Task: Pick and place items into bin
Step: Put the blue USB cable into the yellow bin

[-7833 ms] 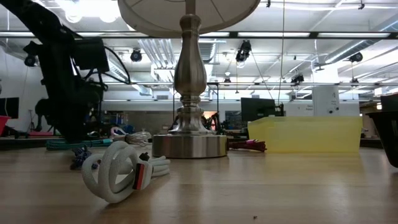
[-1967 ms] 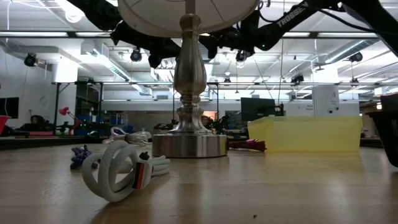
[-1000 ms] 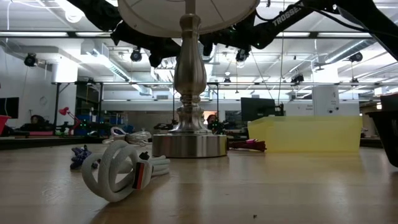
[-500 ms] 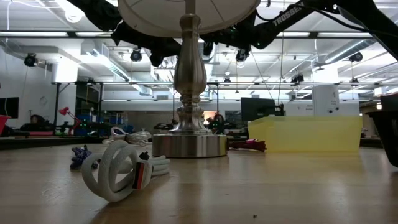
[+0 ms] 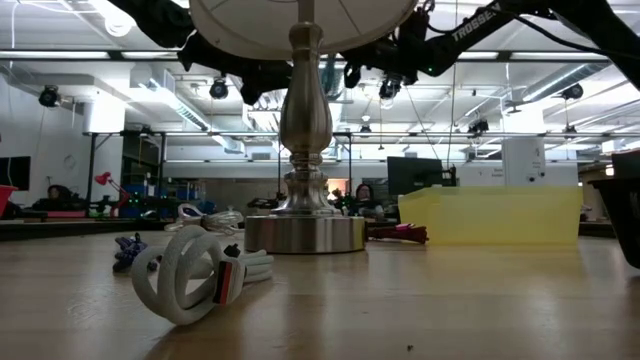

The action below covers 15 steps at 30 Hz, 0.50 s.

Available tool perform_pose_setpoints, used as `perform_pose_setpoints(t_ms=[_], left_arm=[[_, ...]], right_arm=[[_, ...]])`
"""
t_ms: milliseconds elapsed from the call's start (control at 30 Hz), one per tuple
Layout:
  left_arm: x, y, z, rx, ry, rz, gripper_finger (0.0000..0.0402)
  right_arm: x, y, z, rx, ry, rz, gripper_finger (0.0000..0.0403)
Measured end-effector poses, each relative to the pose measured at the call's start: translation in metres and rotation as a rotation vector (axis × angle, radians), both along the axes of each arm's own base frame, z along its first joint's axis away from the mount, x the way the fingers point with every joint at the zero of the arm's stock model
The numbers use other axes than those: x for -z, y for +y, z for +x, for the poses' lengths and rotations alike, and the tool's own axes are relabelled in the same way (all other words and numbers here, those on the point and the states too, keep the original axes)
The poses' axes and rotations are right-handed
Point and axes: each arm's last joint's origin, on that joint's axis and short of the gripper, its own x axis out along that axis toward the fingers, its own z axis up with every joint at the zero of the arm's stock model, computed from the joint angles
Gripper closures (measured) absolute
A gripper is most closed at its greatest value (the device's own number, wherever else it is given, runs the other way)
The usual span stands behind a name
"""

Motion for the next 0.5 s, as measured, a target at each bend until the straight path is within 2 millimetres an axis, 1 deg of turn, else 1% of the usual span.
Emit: perform_pose_setpoints(t_ms=[100,267,433,500], left_arm=[[-0.001,0.0,0.0,0.0,-0.001,0.0,0.0267],[-0.002,0.0,-0.002,-0.004,-0.002,0.002,0.0258],[-0.002,0.0,-0.003,-0.006,-0.001,0.0,0.0257],[-0.002,0.001,-0.003,-0.008,0.0,0.0,0.0257]], right_arm=[[-0.004,-0.003,-0.013,-0.082,0.031,-0.013,0.039],[-0.008,-0.008,-0.035,-0.2,0.121,0.036,0.039],[-0.012,-0.014,-0.061,-0.157,0.126,0.042,0.039],[-0.01,-0.017,-0.071,-0.134,0.13,0.053,0.039]])
